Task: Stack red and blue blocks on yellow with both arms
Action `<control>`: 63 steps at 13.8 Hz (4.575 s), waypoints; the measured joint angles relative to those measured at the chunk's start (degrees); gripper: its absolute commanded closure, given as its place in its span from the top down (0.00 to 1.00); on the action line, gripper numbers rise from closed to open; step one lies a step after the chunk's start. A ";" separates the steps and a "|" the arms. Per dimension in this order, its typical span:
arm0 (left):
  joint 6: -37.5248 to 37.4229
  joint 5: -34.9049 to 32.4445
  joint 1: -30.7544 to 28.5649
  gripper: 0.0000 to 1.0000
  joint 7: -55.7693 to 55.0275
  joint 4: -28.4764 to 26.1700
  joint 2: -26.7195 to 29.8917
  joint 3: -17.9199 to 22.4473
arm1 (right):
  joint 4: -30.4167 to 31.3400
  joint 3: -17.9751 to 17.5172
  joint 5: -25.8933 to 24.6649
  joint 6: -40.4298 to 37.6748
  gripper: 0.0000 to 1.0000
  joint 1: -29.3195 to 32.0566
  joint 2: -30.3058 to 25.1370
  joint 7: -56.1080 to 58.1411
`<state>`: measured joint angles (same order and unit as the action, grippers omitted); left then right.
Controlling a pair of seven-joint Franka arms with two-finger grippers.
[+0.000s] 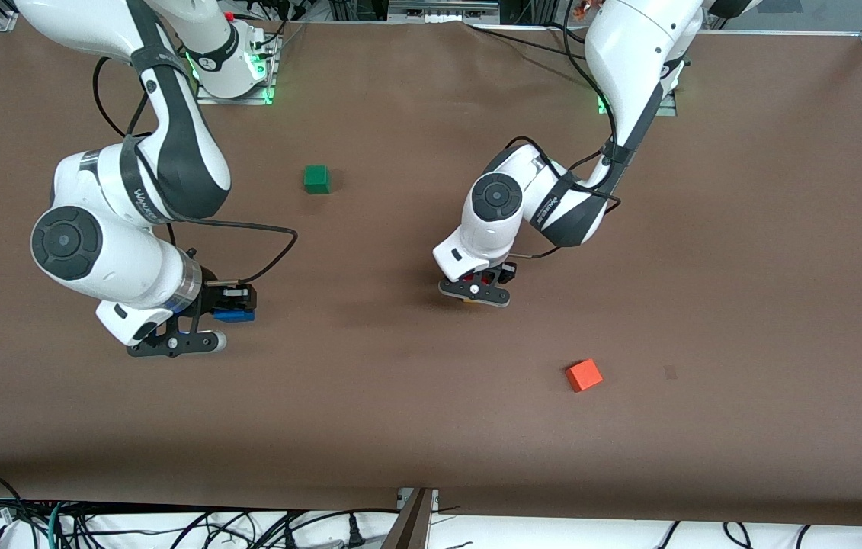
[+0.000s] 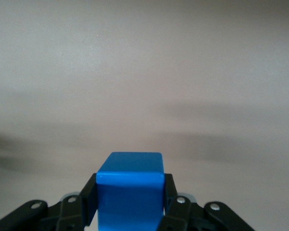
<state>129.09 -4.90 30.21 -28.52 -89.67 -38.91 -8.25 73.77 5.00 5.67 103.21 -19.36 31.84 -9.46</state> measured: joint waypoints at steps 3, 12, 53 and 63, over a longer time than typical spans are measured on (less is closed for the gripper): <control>0.00 0.00 0.00 0.21 0.00 -0.13 0.09 0.11 | -0.39 -0.03 0.00 0.00 0.40 -0.49 0.01 -1.96; -0.01 -1.81 -0.08 1.00 -1.72 -0.75 0.36 0.41 | -2.81 -0.65 0.01 0.04 0.40 -5.89 0.88 -14.60; -40.44 1.62 -34.80 1.00 30.60 8.64 26.17 3.47 | -10.78 -7.83 -9.33 26.78 0.76 -26.47 18.73 -66.49; -39.79 1.63 -34.70 1.00 30.41 7.26 26.43 3.23 | -13.64 -4.30 -9.59 15.08 1.00 -22.95 14.85 -66.32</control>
<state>89.29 -3.27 -4.49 1.90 -82.41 -12.48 -5.02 60.13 0.70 -3.92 118.29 -42.30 46.69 -75.78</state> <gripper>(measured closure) 0.000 0.000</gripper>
